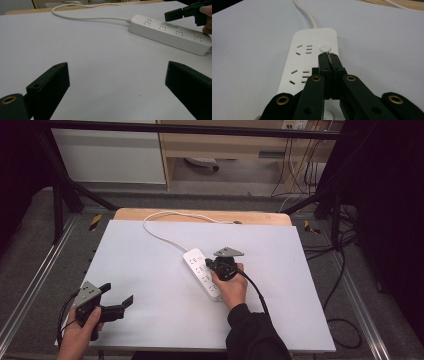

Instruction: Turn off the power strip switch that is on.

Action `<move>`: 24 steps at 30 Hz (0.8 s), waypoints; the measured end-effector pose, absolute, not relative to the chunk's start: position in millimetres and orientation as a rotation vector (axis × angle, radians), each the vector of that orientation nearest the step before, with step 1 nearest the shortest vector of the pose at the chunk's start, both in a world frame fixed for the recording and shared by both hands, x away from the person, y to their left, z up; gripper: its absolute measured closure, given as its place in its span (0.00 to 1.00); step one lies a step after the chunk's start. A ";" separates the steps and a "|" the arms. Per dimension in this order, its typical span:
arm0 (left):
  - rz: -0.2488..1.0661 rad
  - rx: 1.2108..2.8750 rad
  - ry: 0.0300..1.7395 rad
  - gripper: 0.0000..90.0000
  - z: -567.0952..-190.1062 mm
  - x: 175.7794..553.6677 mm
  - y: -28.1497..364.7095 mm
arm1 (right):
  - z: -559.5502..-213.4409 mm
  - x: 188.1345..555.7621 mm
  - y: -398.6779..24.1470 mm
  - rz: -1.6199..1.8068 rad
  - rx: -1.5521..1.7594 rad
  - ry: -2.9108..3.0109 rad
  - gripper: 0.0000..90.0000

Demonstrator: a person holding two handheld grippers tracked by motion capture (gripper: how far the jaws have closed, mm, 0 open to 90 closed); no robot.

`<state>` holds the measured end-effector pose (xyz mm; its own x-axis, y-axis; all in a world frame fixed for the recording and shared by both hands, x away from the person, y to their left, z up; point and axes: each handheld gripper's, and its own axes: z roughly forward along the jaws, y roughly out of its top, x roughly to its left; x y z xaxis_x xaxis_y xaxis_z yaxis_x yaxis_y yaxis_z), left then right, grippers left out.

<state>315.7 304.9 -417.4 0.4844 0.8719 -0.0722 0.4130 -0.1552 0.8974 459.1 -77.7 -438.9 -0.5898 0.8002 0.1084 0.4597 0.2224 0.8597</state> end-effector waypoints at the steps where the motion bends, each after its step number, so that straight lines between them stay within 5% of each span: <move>1: 0.594 1.762 1.091 0.06 -417.4 315.7 305.0 | -438.9 459.1 -77.7 1.315 1.169 2.145 1.00; 24: 0.593 1.762 1.090 0.06 -417.4 316.0 305.2 | -439.8 461.5 -74.6 1.287 1.175 2.157 1.00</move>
<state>316.0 305.2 -417.4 0.4855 0.8712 -0.0727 0.4124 -0.1549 0.8977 461.5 -74.6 -439.8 -0.5856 0.8045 0.0995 0.4697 0.2367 0.8505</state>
